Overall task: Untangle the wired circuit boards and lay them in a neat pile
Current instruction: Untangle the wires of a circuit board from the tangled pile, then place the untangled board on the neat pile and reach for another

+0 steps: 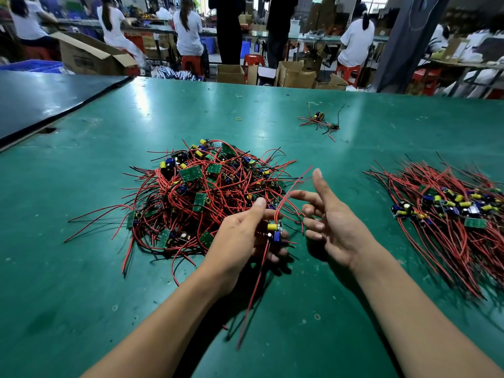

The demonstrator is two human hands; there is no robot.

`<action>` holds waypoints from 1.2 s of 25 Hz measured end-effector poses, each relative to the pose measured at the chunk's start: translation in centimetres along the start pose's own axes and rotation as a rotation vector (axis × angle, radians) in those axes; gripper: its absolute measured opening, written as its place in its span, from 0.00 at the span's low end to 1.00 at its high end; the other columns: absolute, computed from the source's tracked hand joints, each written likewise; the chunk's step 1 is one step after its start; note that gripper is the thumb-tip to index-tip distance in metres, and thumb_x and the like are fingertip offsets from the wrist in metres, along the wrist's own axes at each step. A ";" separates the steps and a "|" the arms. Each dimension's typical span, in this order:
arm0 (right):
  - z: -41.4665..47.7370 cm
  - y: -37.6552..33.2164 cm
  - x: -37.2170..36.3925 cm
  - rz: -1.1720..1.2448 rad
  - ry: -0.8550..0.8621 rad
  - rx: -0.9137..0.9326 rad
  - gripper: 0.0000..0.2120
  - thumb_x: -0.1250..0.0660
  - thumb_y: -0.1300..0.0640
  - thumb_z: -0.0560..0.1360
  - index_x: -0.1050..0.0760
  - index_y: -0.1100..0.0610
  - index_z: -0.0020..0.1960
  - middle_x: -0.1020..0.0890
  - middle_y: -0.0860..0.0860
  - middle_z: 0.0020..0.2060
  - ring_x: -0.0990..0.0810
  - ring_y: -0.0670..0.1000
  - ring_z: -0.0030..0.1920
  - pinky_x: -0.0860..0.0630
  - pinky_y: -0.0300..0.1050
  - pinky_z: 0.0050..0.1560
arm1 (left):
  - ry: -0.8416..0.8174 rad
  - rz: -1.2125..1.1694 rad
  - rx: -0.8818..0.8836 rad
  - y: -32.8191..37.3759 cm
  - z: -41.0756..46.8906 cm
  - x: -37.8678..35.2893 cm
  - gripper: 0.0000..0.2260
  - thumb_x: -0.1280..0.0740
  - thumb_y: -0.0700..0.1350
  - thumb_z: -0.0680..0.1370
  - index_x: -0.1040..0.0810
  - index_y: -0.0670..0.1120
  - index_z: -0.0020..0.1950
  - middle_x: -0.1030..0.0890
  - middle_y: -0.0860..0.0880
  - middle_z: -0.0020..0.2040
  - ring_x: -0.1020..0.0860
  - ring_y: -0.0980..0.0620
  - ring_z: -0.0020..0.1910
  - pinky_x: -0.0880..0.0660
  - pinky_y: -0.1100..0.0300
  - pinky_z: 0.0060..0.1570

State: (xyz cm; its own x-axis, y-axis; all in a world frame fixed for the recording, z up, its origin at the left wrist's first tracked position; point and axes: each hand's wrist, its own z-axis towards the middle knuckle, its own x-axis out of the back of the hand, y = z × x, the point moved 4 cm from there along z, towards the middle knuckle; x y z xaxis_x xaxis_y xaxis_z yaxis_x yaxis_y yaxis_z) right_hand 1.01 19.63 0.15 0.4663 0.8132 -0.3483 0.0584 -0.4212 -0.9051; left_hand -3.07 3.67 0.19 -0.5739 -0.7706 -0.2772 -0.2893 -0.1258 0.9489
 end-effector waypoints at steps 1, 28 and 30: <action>0.0 0.0 -0.1 -0.033 0.004 0.031 0.34 0.28 0.31 0.63 0.19 0.58 0.53 0.32 0.46 0.29 0.41 0.42 0.22 0.42 0.35 0.19 | 0.006 -0.060 0.021 0.0 0.1 0.0 0.22 0.42 0.58 0.81 0.21 0.41 0.55 0.16 0.41 0.40 0.19 0.44 0.31 0.23 0.59 0.29; -1.1 -2.7 4.7 -1.477 0.682 0.232 0.21 0.29 0.49 0.75 0.25 0.52 0.66 0.23 0.58 0.61 0.27 0.62 0.63 0.30 0.55 0.62 | 0.076 0.567 -0.245 -0.3 -0.6 0.0 0.07 0.32 0.40 0.78 0.20 0.48 0.54 0.17 0.50 0.39 0.20 0.50 0.25 0.28 0.64 0.27; -1.1 -2.1 2.7 -1.427 0.562 0.397 0.17 0.30 0.51 0.77 0.23 0.53 0.65 0.24 0.57 0.61 0.27 0.60 0.63 0.30 0.53 0.63 | 0.079 0.632 -0.250 -0.3 -0.5 0.0 0.08 0.31 0.41 0.77 0.19 0.49 0.54 0.16 0.52 0.42 0.22 0.57 0.28 0.28 0.65 0.33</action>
State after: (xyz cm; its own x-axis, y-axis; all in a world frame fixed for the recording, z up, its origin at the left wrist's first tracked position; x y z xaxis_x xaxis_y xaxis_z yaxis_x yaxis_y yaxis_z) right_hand 3.08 22.24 1.39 0.4908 0.1481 0.8586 0.5334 0.7281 -0.4305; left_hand -2.61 3.39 -0.02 -0.5143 -0.7856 0.3441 0.2737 0.2299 0.9339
